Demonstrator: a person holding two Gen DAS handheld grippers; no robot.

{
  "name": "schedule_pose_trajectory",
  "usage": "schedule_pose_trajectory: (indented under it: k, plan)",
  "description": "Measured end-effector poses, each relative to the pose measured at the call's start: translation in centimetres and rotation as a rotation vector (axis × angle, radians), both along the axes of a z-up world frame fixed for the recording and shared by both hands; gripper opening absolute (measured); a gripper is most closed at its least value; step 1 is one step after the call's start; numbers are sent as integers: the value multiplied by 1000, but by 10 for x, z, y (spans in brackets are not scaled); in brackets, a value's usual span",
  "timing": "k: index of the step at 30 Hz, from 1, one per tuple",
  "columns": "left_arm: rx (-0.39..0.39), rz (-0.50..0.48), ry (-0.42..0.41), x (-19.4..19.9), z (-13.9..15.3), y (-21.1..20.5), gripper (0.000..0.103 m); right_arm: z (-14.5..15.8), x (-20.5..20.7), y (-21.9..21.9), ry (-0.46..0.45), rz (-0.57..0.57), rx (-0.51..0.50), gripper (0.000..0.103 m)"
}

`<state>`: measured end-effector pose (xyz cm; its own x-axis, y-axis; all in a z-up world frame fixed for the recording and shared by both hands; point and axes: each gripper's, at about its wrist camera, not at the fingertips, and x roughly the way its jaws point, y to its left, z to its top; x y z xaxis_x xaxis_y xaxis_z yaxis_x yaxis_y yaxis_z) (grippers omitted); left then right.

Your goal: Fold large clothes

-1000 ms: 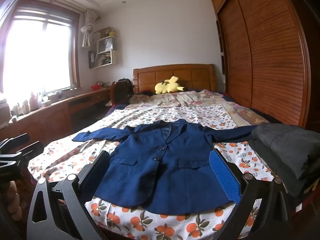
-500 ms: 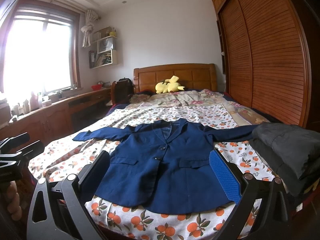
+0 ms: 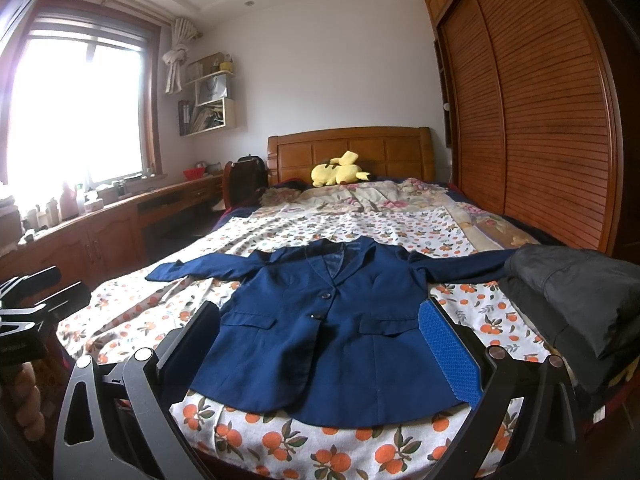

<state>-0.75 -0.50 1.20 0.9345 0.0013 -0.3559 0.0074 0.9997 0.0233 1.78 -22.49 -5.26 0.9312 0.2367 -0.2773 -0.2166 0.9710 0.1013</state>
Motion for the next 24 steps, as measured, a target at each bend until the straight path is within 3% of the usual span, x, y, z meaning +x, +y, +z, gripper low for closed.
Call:
schedule_pose_trajectory:
  k: [24]
  plan:
    - [1,1,-2,0,0,1,101,1,-2,2,-3,1,1,96]
